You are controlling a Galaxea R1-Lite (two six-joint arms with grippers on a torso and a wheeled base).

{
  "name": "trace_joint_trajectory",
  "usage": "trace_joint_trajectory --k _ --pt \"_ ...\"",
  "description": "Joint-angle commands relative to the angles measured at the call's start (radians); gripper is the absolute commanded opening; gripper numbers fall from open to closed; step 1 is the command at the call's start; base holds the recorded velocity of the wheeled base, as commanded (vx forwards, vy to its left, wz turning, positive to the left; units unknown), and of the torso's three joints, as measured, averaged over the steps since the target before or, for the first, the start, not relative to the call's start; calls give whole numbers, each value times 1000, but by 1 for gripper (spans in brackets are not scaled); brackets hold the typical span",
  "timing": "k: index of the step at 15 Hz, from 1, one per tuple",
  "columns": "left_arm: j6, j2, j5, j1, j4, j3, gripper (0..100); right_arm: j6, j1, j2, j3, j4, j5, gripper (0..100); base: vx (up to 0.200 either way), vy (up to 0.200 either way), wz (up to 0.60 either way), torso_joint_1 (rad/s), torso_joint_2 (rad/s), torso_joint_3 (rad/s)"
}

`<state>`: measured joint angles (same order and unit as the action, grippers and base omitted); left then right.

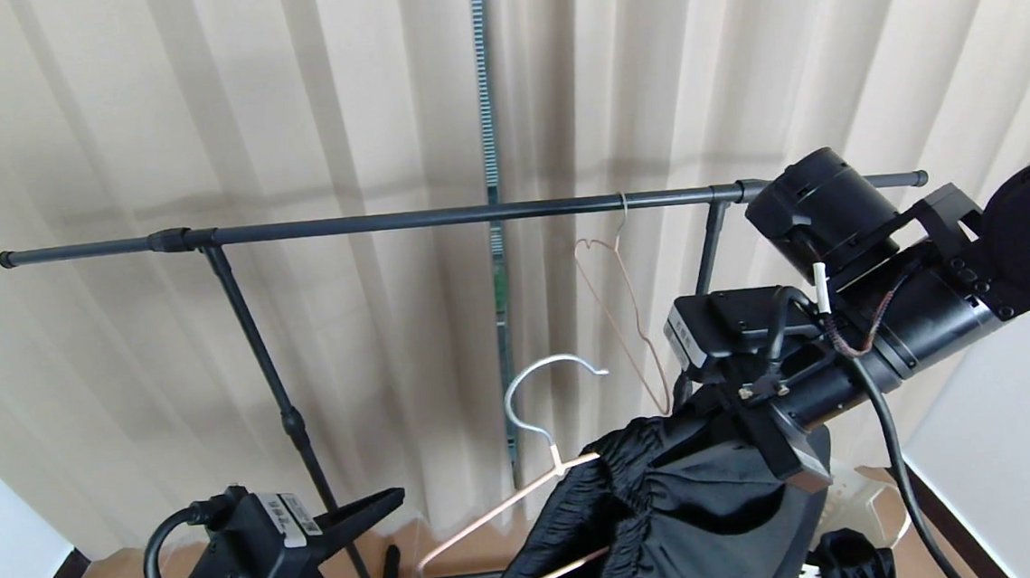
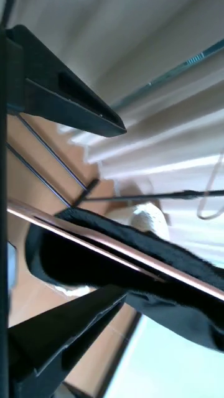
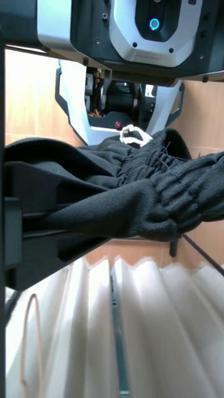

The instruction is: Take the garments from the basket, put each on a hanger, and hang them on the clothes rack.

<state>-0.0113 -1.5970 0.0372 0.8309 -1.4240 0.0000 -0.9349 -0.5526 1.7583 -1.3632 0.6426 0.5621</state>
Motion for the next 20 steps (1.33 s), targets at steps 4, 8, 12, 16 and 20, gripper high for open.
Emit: trace_joint_trajectory --k 4,8,12,16,20 --pt "248 121 -425 -312 -42 -2 100 -4 40 -69 73 -7 1 0 0 0 0 0 0 0" --pt "501 83 -686 -556 -23 -86 100 -5 40 -140 110 -9 7 0 0 0 0 0 0 0" --pt "510 -93 -712 -598 14 -133 100 2 62 -189 151 -92 173 0 0 0 0 0 0 0" --pt "487 -184 -711 -553 50 -137 100 5 112 -201 187 -161 292 0 0 0 0 0 0 0" --pt "275 -166 -507 -441 338 -196 100 5 120 -188 187 -190 297 0 0 0 0 0 0 0"
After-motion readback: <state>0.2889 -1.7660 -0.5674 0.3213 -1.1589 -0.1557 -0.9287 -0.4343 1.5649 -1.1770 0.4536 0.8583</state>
